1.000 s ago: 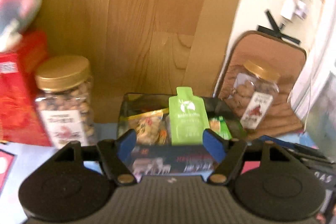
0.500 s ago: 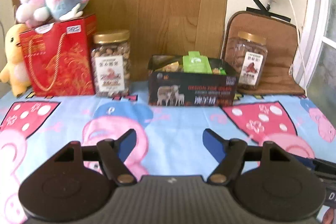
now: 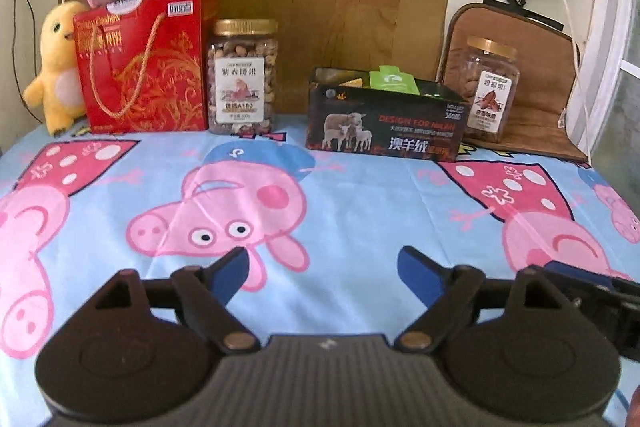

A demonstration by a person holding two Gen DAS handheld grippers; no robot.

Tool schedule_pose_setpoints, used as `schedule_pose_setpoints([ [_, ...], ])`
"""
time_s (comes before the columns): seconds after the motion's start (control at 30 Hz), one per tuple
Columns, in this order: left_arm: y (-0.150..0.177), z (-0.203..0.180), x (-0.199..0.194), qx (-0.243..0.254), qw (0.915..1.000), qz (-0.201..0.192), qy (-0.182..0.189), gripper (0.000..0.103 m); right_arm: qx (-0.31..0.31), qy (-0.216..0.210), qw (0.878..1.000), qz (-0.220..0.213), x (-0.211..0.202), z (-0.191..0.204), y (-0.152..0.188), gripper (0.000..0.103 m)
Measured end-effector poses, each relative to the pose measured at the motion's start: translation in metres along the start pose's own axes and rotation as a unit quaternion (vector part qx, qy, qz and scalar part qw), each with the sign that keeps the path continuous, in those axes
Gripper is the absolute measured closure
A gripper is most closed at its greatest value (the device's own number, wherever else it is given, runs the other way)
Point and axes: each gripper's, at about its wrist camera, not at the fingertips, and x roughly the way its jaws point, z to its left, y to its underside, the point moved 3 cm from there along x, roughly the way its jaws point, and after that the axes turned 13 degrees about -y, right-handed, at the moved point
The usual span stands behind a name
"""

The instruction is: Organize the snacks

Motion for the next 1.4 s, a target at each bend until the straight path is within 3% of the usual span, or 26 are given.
schedule_pose_setpoints([
  [0.2,-0.013,-0.003,0.045,0.0,0.9997,0.017,0.019,0.017,0.001,0.03,1.0,-0.006,0.031,-0.024,-0.014,0.048],
  [0.33,-0.031,-0.012,0.068,0.007,0.9997,0.007,0.021,0.013,0.006,0.035,0.999,-0.01,0.057,-0.048,-0.032,0.048],
  [0.5,-0.058,-0.031,0.102,0.035,0.9985,0.041,-0.013,0.012,-0.013,0.067,0.998,0.003,0.084,-0.071,-0.053,0.048],
  [0.63,-0.061,-0.044,0.114,0.064,0.9926,0.098,-0.034,0.012,0.029,0.072,0.996,0.045,0.095,-0.079,-0.057,0.048],
  [0.73,-0.059,-0.047,0.11,0.058,0.9936,0.089,-0.039,0.009,0.042,0.071,0.996,0.042,0.089,-0.079,-0.056,0.048],
  [0.9,-0.043,-0.05,0.078,0.043,0.9981,0.024,-0.038,0.007,0.019,0.066,0.998,0.009,0.064,-0.074,-0.048,0.039],
  [0.97,-0.036,-0.051,0.054,0.039,0.9983,-0.005,-0.042,0.004,0.011,0.062,0.998,-0.006,0.046,-0.066,-0.039,0.037],
  [1.07,-0.025,-0.049,0.001,0.02,0.9987,-0.018,-0.043,0.0,0.027,0.067,0.997,-0.024,0.006,-0.045,-0.025,0.034],
  [1.17,-0.023,-0.053,-0.04,0.062,0.9953,-0.055,-0.05,0.0,0.011,0.06,0.998,-0.027,-0.024,-0.019,-0.019,0.019],
  [1.2,-0.02,-0.052,-0.052,0.064,0.9938,-0.071,-0.057,0.0,0.0,0.056,0.998,-0.025,-0.031,-0.01,-0.017,0.019],
  [1.4,-0.002,-0.042,-0.081,0.048,0.9944,-0.061,-0.072,0.0,-0.014,0.056,0.998,-0.038,-0.058,0.022,0.0,0.013],
])
